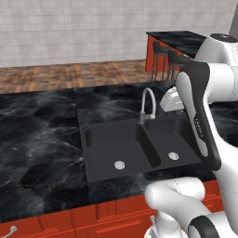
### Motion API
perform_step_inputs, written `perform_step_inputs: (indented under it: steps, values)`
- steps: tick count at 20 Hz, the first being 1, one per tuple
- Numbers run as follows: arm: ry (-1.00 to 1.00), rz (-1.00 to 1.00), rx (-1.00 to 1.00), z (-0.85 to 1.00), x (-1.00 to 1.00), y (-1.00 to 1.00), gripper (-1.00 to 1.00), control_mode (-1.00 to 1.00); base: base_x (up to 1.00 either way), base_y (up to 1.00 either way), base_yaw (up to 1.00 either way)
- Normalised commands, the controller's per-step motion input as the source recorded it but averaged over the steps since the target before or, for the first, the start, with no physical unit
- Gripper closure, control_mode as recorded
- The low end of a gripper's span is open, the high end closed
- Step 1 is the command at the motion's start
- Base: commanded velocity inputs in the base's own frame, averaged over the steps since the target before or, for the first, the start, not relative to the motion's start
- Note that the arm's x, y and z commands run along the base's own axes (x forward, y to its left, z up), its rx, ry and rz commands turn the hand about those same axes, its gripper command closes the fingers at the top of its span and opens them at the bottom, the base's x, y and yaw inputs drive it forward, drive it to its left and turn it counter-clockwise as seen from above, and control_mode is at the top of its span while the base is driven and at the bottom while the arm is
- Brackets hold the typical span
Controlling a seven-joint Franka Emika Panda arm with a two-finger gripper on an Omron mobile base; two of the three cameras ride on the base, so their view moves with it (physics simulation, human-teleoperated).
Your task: Pick up the dish brush and bar soap from the sink, and place them back in the cabinet, and close the cabinet door.
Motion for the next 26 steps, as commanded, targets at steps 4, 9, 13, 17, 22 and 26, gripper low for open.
perform_step_inputs:
  steps: [4,9,13,17,22,26]
  values:
    - [-0.05,0.0,0.0,0.0,-0.19,0.0,1.0,-1.0,0.0,0.0,0.0]
    - [-0.02,-0.06,0.0,0.0,-0.05,0.0,1.0,-1.0,0.0,0.0,0.0]
    - [-0.02,-0.09,0.0,0.0,-0.02,0.0,1.0,-1.0,0.0,0.0,0.0]
    - [-0.01,-0.09,0.0,0.03,0.0,0.0,1.0,-1.0,0.0,0.0,0.0]
    - [-0.01,0.0,0.0,0.0,0.0,0.0,1.0,-1.0,0.0,0.0,0.0]
    - [0.0,0.0,0.0,0.0,0.0,0.0,1.0,1.0,-0.04,0.0,0.0]
